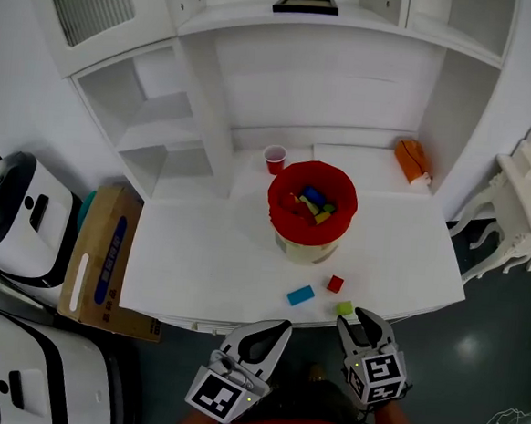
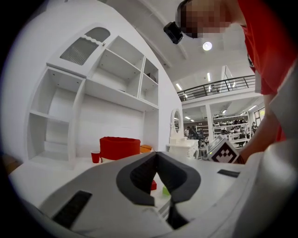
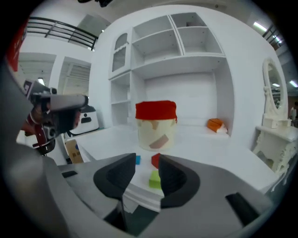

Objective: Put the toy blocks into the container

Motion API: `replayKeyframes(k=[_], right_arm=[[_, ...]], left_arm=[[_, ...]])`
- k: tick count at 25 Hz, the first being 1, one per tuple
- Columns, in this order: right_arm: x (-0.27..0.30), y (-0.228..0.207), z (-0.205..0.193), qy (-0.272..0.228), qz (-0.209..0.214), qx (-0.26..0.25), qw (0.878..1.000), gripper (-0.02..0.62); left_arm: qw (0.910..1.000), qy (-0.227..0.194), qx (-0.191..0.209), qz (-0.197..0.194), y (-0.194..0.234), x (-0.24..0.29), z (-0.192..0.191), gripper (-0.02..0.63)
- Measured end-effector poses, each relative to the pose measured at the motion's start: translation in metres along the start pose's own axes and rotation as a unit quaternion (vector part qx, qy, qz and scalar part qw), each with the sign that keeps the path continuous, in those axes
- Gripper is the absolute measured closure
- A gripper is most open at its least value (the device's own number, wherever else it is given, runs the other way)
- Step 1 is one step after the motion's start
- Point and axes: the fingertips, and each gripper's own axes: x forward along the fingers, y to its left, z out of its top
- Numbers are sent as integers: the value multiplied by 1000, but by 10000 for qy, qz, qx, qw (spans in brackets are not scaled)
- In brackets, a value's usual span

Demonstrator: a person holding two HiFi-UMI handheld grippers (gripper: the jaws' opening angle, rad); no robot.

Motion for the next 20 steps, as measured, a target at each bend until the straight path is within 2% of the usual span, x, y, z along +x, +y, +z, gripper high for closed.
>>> replayKeyframes(k=[3, 9, 10, 11, 13, 15, 18, 20], right_arm=[[17, -14, -26, 393, -163, 41, 9991, 390], [45, -19, -53, 905, -193, -68, 9957, 386], [47, -18, -55, 953, -169, -137, 9952, 399], [49, -17, -55, 958, -139, -182, 9951, 456], [47, -14, -48, 805, -32, -117, 9967, 453], [39, -11, -28, 431, 166, 146, 9988, 448], [18, -8, 37, -434, 560, 547, 9960, 448], [8, -9, 96, -965, 750, 522, 9911, 448]], left_arm=[[9999, 77, -15, 141, 10, 3, -1, 580], [9993, 189, -17, 321, 22, 12, -5, 580], [9992, 198, -24, 339, 24, 13, -5, 580], [9991, 202, -37, 360, 25, 15, -6, 580], [9990, 161, -53, 416, 30, 17, -6, 580], [9989, 61, -31, 463, 36, 19, -5, 580], [9986, 145, -144, 478, 39, 24, -7, 580], [9984, 104, -188, 516, 43, 28, -7, 580]])
